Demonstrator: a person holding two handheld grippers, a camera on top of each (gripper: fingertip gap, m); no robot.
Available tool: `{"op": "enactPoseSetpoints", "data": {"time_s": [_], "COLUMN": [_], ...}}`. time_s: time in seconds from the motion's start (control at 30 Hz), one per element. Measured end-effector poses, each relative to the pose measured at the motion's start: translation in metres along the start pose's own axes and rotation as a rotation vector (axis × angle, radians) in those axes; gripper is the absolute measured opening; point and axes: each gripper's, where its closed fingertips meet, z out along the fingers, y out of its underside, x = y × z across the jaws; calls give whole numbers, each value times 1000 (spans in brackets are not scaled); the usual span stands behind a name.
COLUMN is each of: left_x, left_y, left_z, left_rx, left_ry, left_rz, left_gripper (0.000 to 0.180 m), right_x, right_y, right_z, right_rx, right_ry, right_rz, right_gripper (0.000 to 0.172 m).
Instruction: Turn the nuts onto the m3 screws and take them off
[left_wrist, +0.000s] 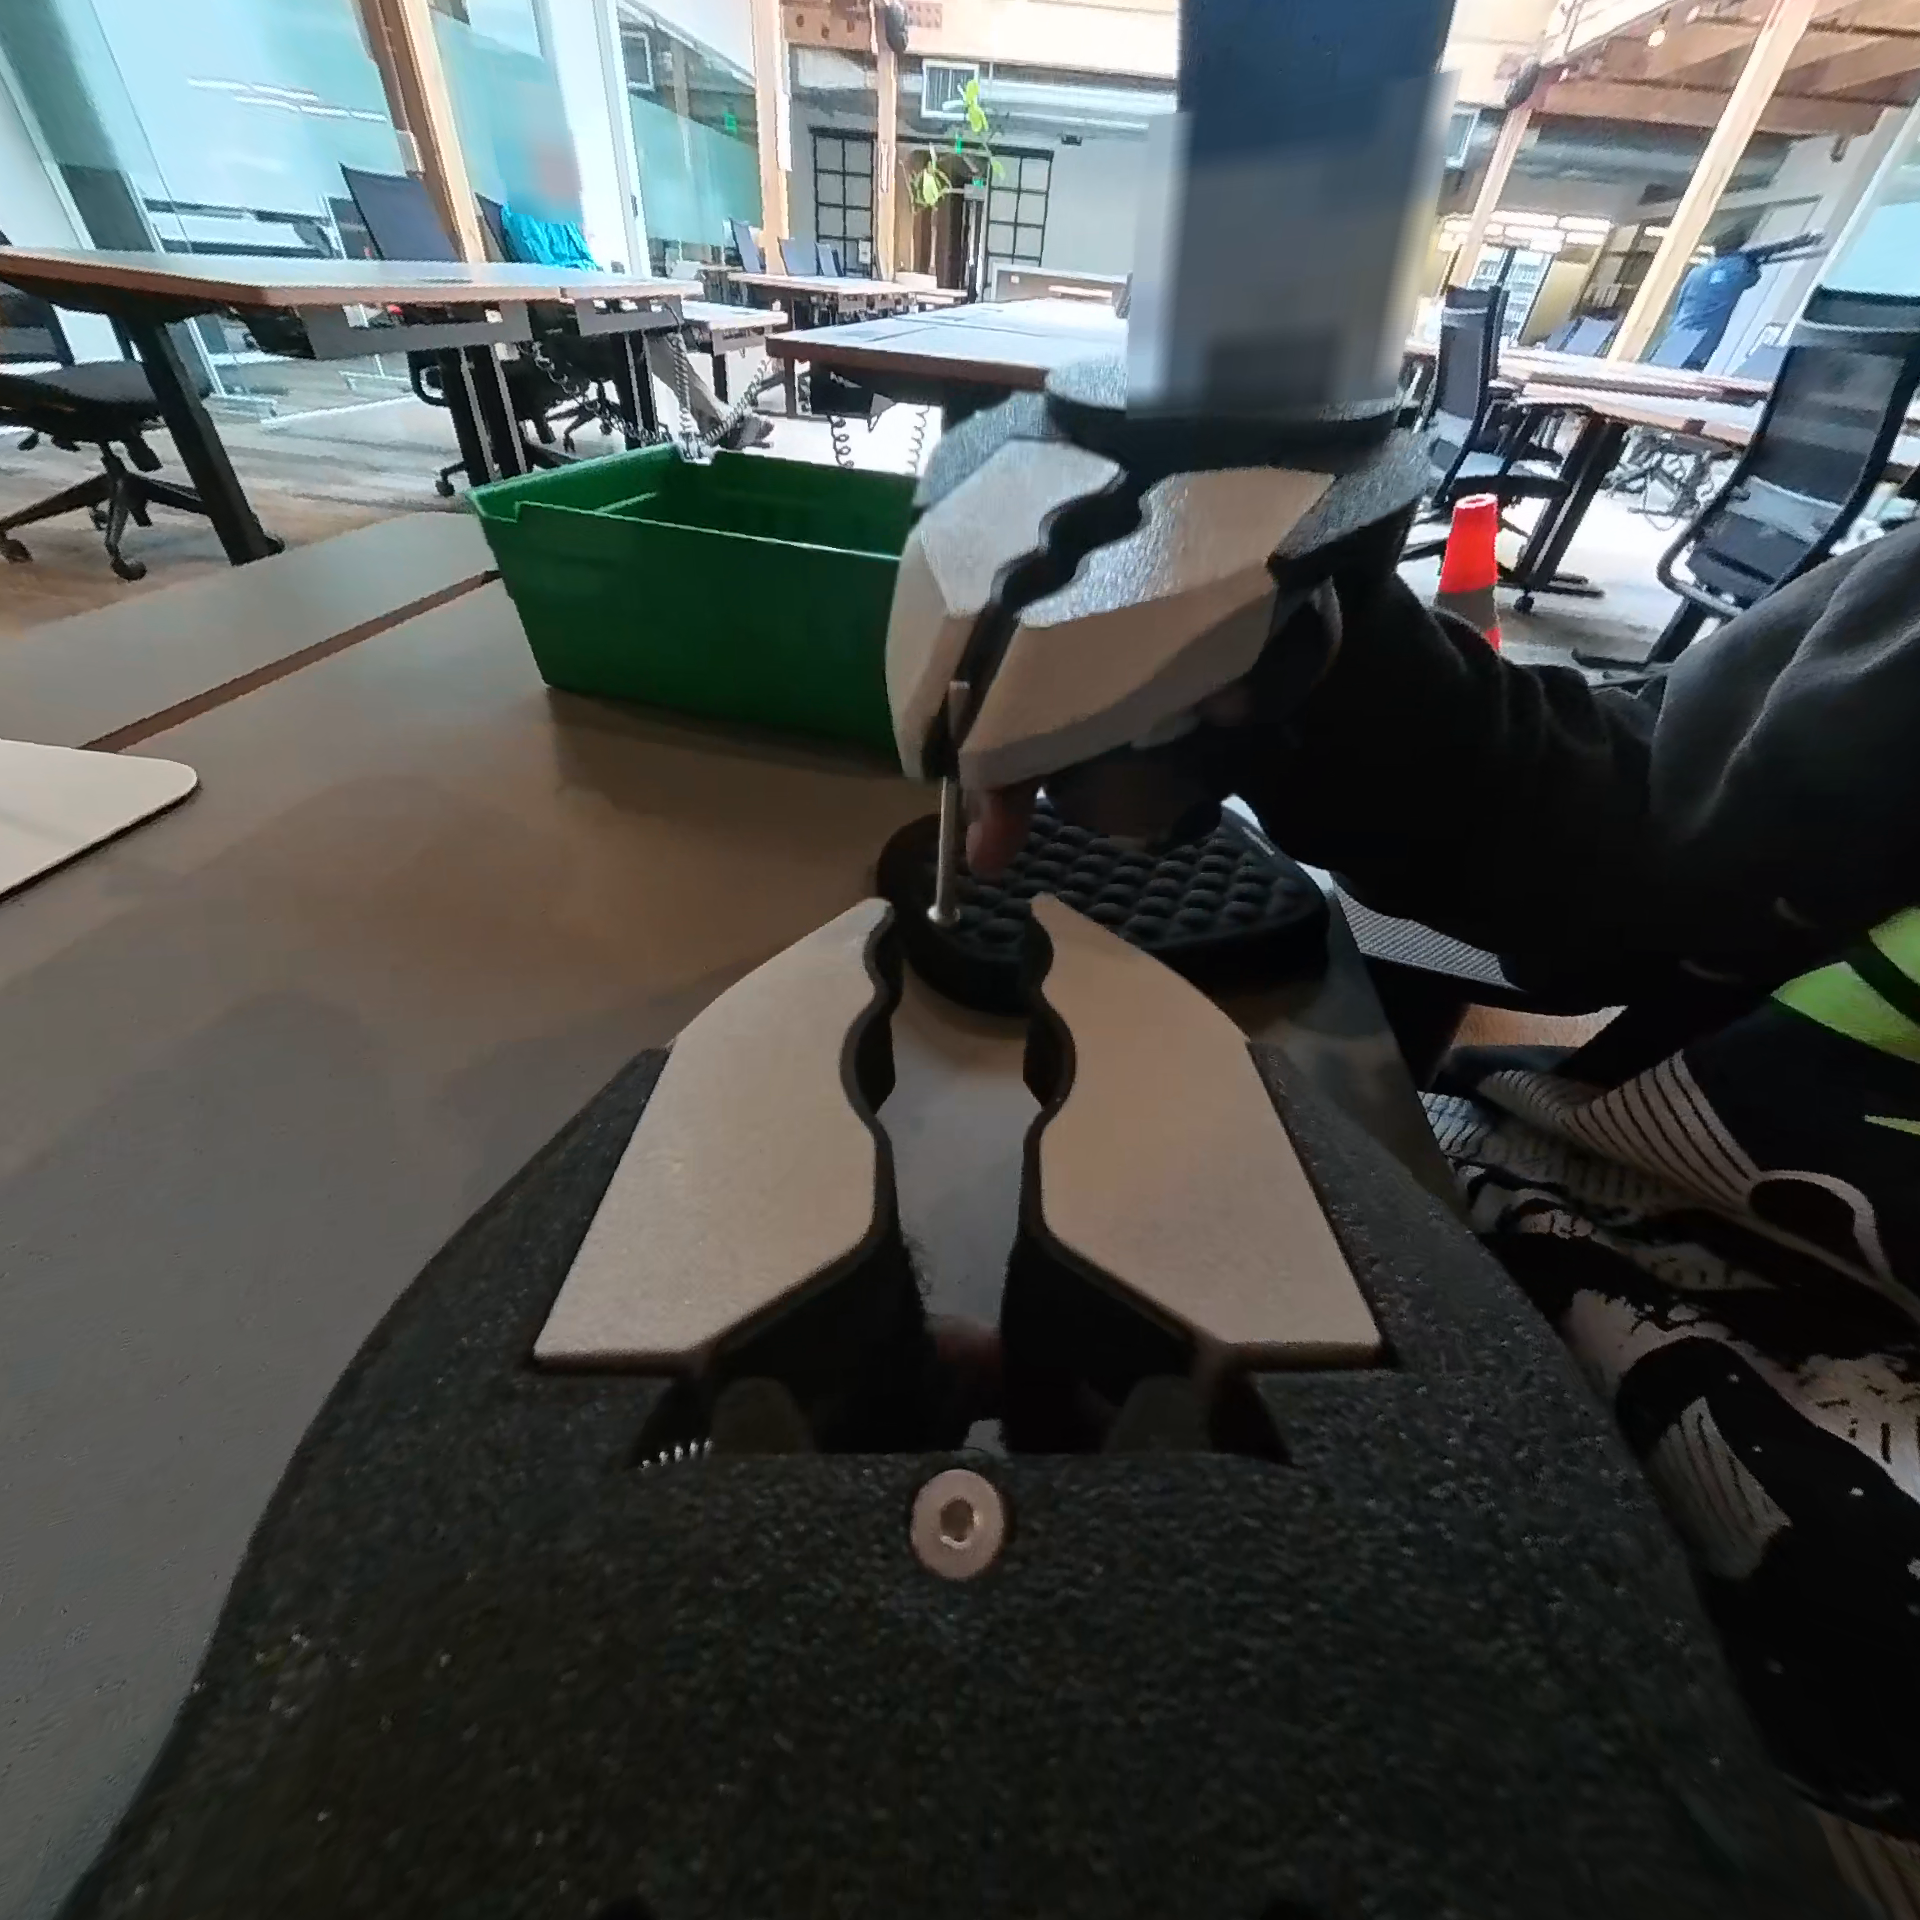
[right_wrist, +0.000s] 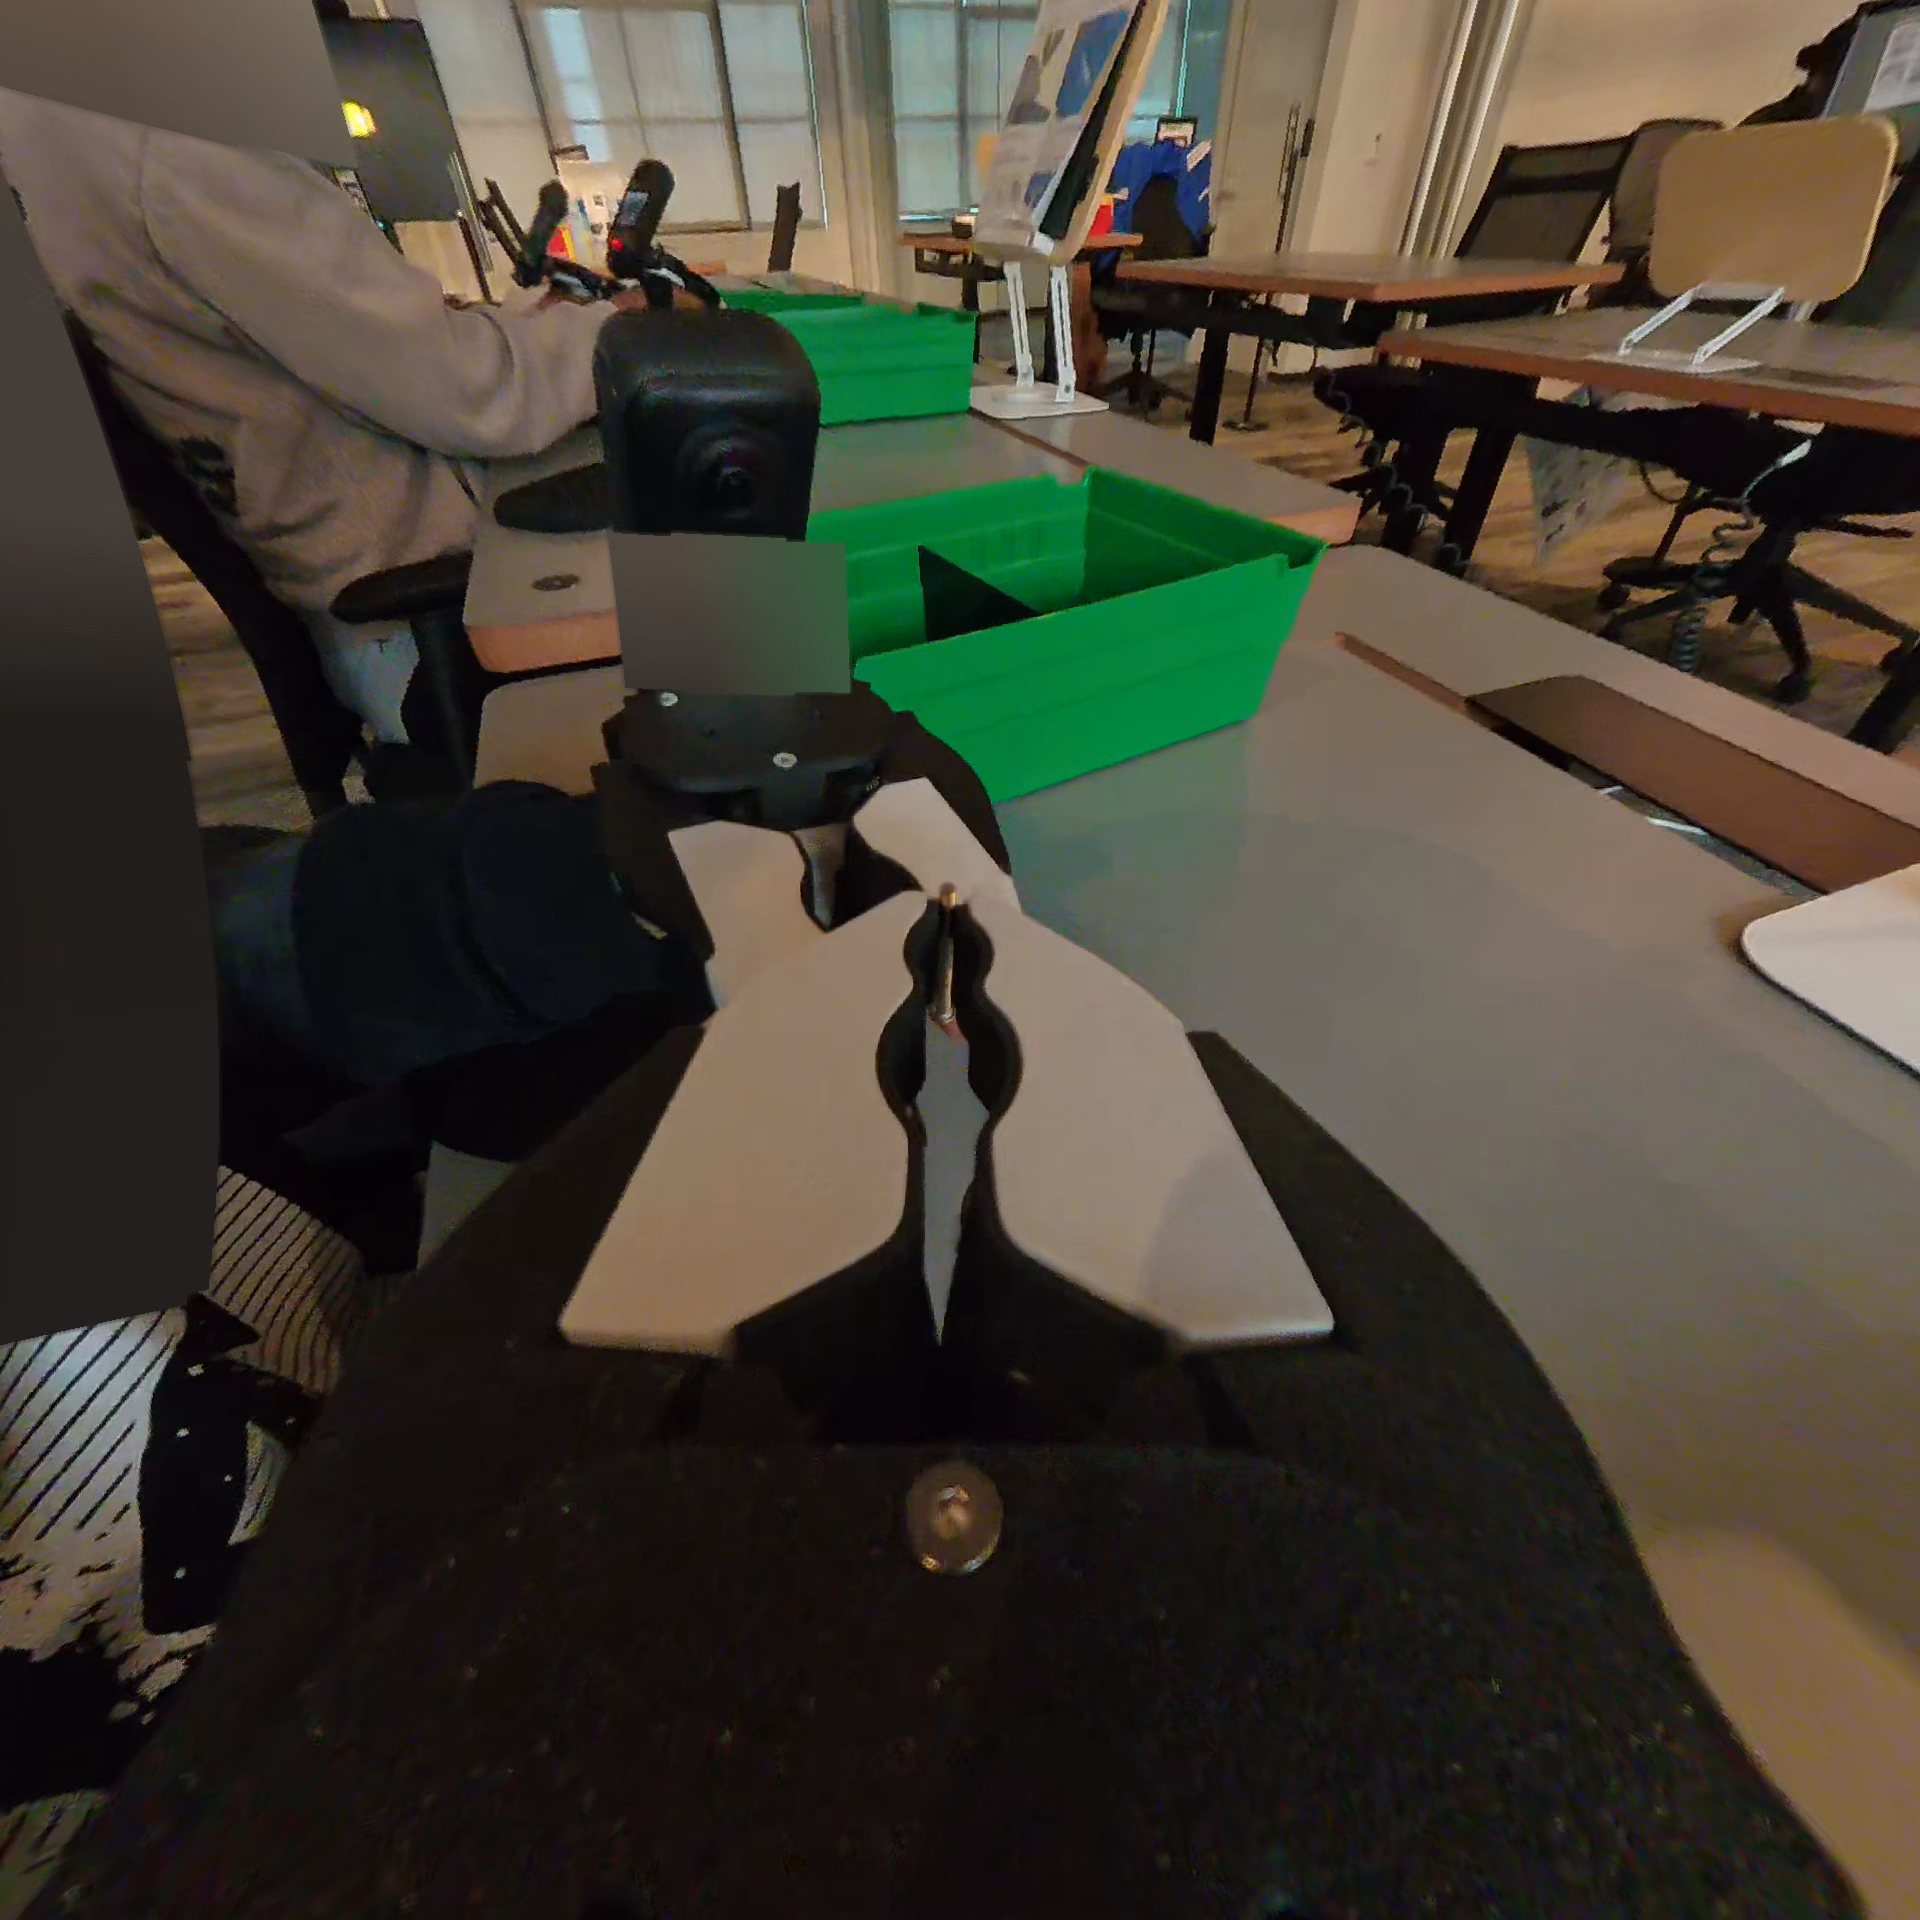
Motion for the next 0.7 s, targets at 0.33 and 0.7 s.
{"op": "enactPoseSetpoints", "data": {"time_s": [0.33,0.7], "left_x": [0,0], "left_y": [2,2], "left_z": [-2,-3], "left_rx": [11,14], "left_ry": [5,7], "left_rz": [-6,-6], "left_gripper": [11,3], "right_x": [-3,-6], "right_y": [0,1], "right_z": [6,8], "right_rx": [-17,-24], "right_ry": [-22,-36], "right_rz": [8,2], "right_gripper": [1,1]}}
